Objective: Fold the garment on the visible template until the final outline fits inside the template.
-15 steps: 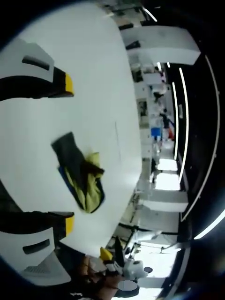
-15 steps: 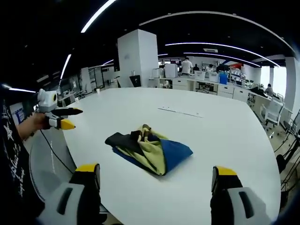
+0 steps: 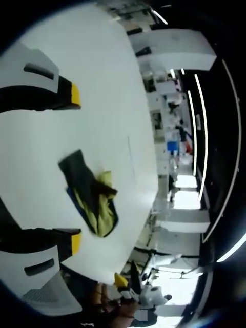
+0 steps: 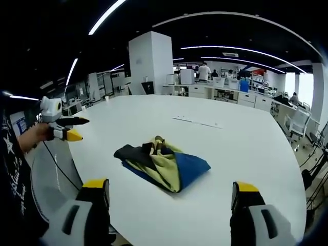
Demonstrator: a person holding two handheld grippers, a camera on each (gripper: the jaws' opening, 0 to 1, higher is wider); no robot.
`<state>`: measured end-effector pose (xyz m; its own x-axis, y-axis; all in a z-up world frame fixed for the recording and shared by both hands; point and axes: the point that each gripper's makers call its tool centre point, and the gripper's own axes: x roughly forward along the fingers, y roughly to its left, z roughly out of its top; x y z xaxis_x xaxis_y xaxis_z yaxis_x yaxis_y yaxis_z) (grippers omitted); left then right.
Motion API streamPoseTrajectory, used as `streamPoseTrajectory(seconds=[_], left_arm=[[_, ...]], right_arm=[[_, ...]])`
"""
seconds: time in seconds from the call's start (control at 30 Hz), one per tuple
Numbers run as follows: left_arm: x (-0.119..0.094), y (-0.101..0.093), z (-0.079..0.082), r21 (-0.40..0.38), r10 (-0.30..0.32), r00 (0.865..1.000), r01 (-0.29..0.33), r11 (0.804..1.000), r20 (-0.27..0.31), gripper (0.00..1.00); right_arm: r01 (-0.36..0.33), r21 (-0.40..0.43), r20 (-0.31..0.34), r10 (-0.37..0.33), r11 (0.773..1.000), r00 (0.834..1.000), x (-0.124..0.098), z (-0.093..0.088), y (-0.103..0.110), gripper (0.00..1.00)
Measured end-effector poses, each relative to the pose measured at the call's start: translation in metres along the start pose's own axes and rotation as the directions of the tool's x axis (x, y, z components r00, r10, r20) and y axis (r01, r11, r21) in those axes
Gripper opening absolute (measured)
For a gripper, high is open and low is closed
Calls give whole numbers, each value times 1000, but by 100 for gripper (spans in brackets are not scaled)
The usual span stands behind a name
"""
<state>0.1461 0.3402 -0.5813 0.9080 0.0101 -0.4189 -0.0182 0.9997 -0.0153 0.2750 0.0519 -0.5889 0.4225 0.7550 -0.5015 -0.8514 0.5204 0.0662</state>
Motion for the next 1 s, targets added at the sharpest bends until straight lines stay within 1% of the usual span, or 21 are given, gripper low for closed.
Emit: streamPoseTrajectory(seconds=[0.27, 0.43, 0.7, 0.87, 1.0], left_arm=[[2, -6, -2, -7, -20, 1000, 20, 1000, -8, 93], [2, -6, -3, -16, -23, 1000, 22, 1000, -11, 93], [4, -6, -2, -22, -30, 1000, 30, 999, -5, 92], [11, -6, 2, -8, -46, 999, 46, 999, 0, 90], [18, -5, 2, -4, -54, 998, 54, 999, 8, 87]], right_arm=[[-3, -7, 6, 3, 1000, 1000, 1, 3, 0, 99], [-6, -9, 5, 6, 1000, 1000, 1, 3, 1, 99], [-3, -12, 7, 3, 1000, 1000, 0, 4, -1, 99], [-4, -16, 13, 4, 1000, 1000, 3, 5, -3, 99], [-1, -19, 35, 2, 1000, 999, 8, 9, -6, 95]])
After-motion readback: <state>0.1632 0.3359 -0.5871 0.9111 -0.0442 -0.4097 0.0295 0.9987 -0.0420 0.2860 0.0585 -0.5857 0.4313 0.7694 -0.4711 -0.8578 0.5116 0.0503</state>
